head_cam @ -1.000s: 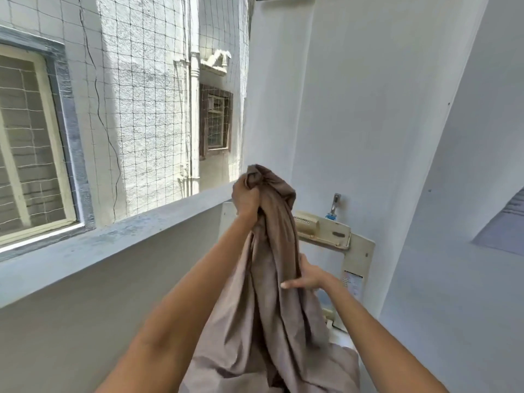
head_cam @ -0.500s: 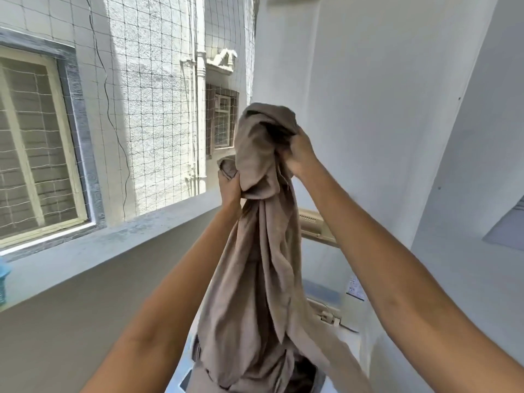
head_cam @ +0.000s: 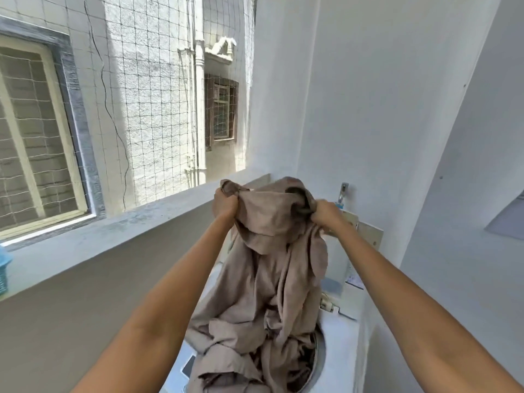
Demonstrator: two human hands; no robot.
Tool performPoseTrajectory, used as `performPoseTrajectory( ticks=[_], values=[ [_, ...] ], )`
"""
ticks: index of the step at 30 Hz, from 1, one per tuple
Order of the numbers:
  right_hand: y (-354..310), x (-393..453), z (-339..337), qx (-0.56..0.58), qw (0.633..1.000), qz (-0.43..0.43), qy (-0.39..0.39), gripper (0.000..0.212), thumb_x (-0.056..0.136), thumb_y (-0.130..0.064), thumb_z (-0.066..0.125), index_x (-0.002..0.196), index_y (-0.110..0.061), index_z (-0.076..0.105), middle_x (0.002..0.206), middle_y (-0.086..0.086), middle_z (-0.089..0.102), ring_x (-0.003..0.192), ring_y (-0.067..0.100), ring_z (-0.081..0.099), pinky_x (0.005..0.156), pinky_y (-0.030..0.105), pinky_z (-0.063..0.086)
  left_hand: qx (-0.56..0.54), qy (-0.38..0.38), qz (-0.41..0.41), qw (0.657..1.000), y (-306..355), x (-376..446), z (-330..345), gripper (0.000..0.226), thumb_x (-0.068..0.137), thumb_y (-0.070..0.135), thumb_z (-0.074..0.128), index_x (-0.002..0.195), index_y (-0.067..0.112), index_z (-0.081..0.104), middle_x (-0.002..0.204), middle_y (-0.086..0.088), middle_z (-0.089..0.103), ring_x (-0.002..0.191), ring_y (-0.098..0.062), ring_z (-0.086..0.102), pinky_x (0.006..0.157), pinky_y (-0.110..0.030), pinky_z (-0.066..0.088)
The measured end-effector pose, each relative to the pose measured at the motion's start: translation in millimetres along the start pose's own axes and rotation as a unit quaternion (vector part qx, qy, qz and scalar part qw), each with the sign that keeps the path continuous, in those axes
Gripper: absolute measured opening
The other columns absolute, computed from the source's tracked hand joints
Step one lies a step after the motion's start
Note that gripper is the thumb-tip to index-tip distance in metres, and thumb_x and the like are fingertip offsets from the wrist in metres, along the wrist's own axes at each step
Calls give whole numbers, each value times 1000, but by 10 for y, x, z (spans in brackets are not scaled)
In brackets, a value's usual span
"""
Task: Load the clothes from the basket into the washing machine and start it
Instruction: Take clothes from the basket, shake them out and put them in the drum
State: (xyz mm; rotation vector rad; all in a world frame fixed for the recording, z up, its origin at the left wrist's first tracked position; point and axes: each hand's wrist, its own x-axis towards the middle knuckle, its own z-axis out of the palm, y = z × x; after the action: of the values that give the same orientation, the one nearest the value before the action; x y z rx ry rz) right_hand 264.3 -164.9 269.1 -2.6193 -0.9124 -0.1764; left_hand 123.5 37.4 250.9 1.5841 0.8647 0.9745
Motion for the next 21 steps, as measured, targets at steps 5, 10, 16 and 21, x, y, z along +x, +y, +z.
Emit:
performPoseTrajectory(
  ticks=[5, 10, 16, 21],
  values=[
    [361, -235, 540, 26, 940, 44, -337, 39, 79, -3, 69, 116, -3, 57, 103, 12, 63, 107, 36, 63, 73, 39, 55, -32, 72, -14, 997, 346, 78, 27, 31, 93, 19, 49, 122, 7, 45, 120, -16, 56, 111, -34, 54, 95, -43, 45],
    [324, -253, 231, 136, 935, 75, -320, 97, 77, -37, 76, 147, -5, 18, 144, 17, 38, 93, 25, 64, 70, 35, 58, 52, 45, 23, 997, 418, 112, 54, 36, 92, 13, 48, 127, 7, 43, 126, -19, 50, 111, -35, 54, 96, -40, 43],
    [-288, -254, -15, 345, 925, -68, -144, 107, 71, -51, 75, 148, -37, 1, 152, 7, 27, 127, 30, 48, 79, 40, 57, -123, -158, 25, 980, 354, -241, 288, 24, 90, 11, 61, 112, 10, 50, 109, -13, 61, 100, -25, 60, 87, -36, 53],
    [-515, -259, 197, 237, 968, -54, 57, 45, 95, -37, 49, 129, -9, 47, 124, 18, 59, 113, 37, 55, 83, 36, 41, -150, -270, 39, 950, 365, -565, 216, 26, 97, 39, 49, 111, 17, 51, 88, 0, 59, 75, -12, 58, 67, -25, 48]
  ],
)
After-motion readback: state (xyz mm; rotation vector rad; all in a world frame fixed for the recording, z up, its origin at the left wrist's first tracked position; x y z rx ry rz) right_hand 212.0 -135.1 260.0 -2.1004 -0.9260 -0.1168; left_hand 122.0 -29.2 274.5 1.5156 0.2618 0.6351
